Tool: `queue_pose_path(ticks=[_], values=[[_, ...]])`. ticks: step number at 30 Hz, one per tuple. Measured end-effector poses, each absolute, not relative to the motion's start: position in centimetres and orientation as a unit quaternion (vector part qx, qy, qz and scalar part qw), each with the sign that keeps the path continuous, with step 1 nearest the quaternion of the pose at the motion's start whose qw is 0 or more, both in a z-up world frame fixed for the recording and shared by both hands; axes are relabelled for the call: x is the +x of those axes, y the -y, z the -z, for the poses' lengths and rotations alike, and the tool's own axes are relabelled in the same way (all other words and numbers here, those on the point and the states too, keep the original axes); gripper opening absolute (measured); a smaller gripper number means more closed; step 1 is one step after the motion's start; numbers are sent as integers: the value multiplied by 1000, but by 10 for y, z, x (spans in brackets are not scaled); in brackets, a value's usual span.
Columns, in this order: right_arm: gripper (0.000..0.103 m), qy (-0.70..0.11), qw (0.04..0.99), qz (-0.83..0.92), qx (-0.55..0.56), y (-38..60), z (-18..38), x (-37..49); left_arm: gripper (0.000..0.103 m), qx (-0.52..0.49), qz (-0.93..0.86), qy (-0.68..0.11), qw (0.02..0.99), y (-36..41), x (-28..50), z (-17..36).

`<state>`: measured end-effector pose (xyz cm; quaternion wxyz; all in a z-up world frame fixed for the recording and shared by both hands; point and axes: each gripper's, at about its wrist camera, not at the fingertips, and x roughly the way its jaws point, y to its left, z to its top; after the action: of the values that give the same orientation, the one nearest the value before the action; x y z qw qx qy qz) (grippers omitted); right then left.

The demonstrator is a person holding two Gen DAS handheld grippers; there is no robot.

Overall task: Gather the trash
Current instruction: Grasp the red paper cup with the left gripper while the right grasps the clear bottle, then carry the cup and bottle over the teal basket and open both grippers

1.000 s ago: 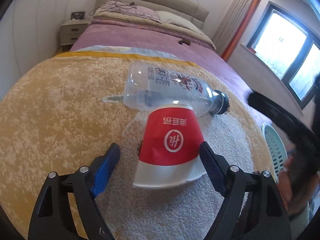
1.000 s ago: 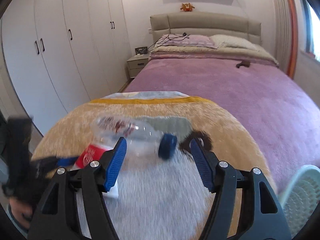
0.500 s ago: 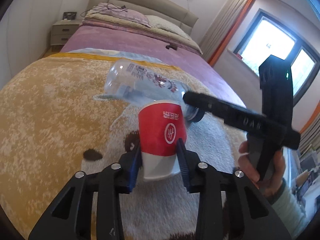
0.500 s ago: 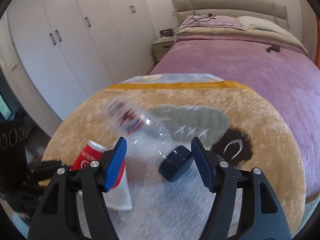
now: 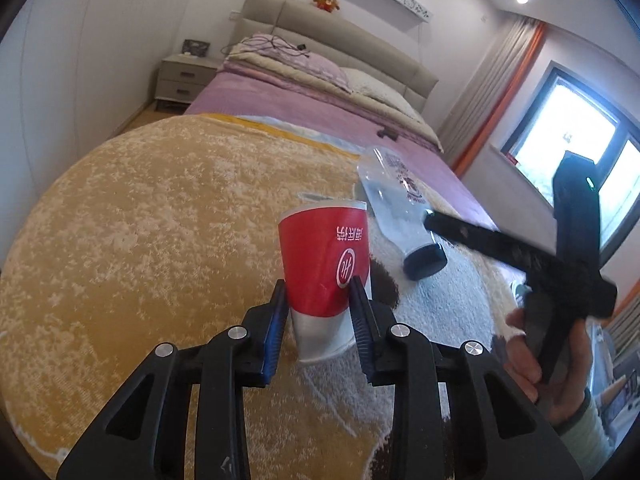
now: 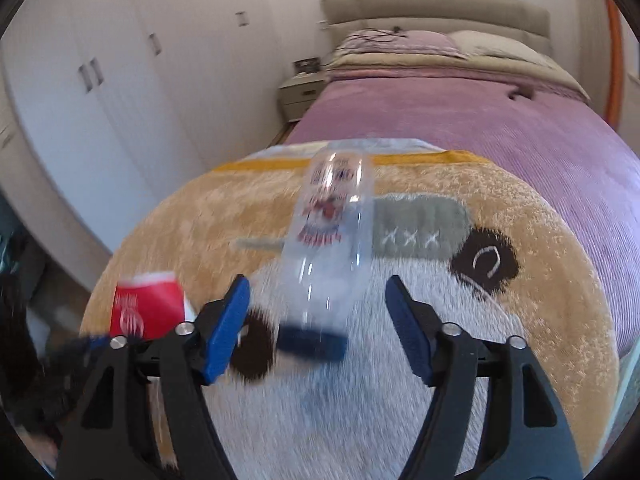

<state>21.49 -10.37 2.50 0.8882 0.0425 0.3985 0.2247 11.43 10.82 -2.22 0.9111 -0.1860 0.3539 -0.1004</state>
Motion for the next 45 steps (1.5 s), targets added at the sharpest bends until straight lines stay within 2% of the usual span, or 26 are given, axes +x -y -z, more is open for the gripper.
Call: queue_pose_path(ticks=[8, 10, 24, 34, 45], values=[[66, -412, 897, -160, 18, 72, -9, 247, 29, -195, 116, -345, 911, -112, 110, 23], [52, -410, 899, -153, -1, 68, -6, 245, 28, -194, 121, -344, 911, -109, 107, 22], [52, -363, 919, -150, 13, 124, -34, 146, 25, -175, 159, -342, 909, -79, 80, -1], [52, -334, 938, -69, 59, 226, -41, 68, 25, -124, 213, -341, 907, 4, 74, -24], [52, -335, 926, 56, 167, 377, -26, 35, 25, -65, 322, -344, 880, 162, 92, -31]])
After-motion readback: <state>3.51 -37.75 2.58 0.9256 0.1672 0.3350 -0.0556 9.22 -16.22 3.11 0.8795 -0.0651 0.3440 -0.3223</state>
